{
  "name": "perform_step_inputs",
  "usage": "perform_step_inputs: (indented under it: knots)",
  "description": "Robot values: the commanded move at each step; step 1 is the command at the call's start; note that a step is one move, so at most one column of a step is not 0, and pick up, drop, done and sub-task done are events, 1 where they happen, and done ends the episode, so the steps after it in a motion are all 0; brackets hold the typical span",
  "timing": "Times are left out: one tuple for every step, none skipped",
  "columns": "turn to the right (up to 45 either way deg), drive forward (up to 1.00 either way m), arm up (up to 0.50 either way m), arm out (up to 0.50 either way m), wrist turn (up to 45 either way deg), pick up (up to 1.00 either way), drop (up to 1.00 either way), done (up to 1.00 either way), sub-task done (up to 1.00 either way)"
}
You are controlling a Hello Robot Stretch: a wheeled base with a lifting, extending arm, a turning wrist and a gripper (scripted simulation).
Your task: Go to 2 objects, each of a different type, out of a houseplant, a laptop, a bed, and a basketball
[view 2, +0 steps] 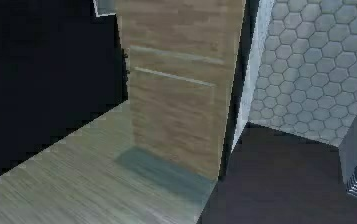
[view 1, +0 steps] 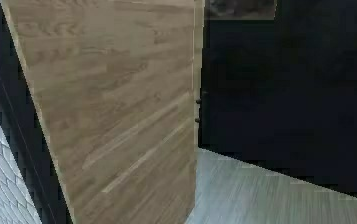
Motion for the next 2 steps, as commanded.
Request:
perform_step_inputs:
  knots:
    - [45.0,0.0,0.0,0.0,0.0,0.0,0.0,0.0,0.0]
    - [45.0,0.0,0.0,0.0,0.0,0.0,0.0,0.0,0.0]
